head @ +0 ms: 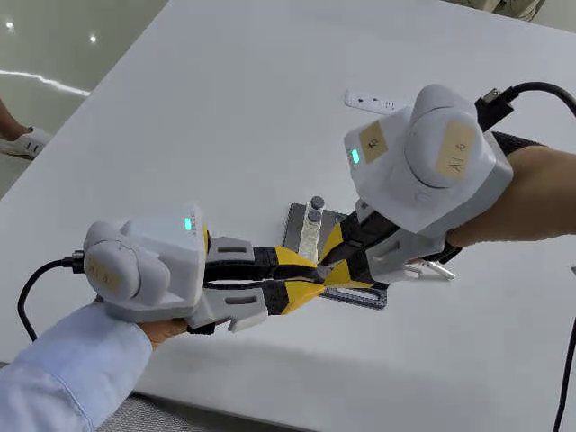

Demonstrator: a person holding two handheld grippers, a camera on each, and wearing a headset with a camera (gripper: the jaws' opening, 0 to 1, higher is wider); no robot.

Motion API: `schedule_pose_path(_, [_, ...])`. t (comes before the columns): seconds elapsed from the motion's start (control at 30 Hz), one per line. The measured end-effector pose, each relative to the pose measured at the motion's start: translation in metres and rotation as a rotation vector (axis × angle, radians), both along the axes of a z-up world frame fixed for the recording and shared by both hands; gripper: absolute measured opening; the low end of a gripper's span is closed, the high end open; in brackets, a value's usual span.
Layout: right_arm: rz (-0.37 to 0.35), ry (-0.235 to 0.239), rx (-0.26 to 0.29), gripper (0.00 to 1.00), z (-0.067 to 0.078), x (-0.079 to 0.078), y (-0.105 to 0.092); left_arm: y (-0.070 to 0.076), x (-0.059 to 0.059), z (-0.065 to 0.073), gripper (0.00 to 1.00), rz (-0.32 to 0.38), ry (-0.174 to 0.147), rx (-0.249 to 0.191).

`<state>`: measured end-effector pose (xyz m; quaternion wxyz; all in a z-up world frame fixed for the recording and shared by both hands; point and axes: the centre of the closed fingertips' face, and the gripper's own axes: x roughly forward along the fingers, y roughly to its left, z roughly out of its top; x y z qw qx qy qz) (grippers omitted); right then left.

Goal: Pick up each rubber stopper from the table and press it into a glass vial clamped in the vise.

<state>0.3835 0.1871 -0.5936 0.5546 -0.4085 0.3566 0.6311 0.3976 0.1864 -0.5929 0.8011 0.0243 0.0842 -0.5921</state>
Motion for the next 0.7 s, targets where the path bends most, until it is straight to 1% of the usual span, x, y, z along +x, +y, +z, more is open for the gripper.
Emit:
schedule_pose_path(0.07, [-0.005,-0.001,-0.003,0.07,-0.001,0.002,-0.001,0.003,0.003,-0.002,0.14,0.021,0.001,0.01])
schedule_pose_path(0.13, [-0.012,-0.008,-0.011,0.07,-0.003,0.005,-0.003,0.006,0.005,-0.004,0.18,0.035,0.008,0.016])
schedule_pose_path(0.17, [-0.018,-0.01,-0.014,0.06,-0.003,0.007,-0.003,0.007,0.006,-0.004,0.21,0.041,0.006,0.019])
schedule_pose_path(0.2, [-0.027,-0.016,-0.018,0.06,-0.004,0.01,-0.004,0.009,0.007,-0.005,0.22,0.048,-0.001,0.025])
schedule_pose_path(0.3, [-0.043,-0.025,-0.029,0.06,-0.008,0.019,-0.007,0.012,0.008,-0.007,0.26,0.061,-0.003,0.037])
schedule_pose_path(0.37, [-0.053,-0.029,-0.037,0.06,-0.01,0.024,-0.009,0.014,0.009,-0.008,0.28,0.07,-0.013,0.058])
schedule_pose_path(0.43, [-0.057,-0.036,-0.043,0.06,-0.012,0.03,-0.011,0.016,0.01,-0.01,0.3,0.078,-0.017,0.069])
schedule_pose_path(0.47, [-0.059,-0.038,-0.046,0.06,-0.012,0.032,-0.011,0.017,0.01,-0.01,0.32,0.079,-0.016,0.069])
schedule_pose_path(0.53, [-0.068,-0.044,-0.056,0.06,-0.014,0.039,-0.012,0.019,0.011,-0.013,0.34,0.088,-0.001,0.068])
schedule_pose_path(0.6, [-0.073,-0.052,-0.065,0.06,-0.015,0.045,-0.013,0.021,0.012,-0.015,0.38,0.097,0.004,0.077])
schedule_pose_path(0.7, [-0.08,-0.065,-0.082,0.06,-0.019,0.055,-0.015,0.025,0.014,-0.018,0.44,0.117,-0.007,0.094])
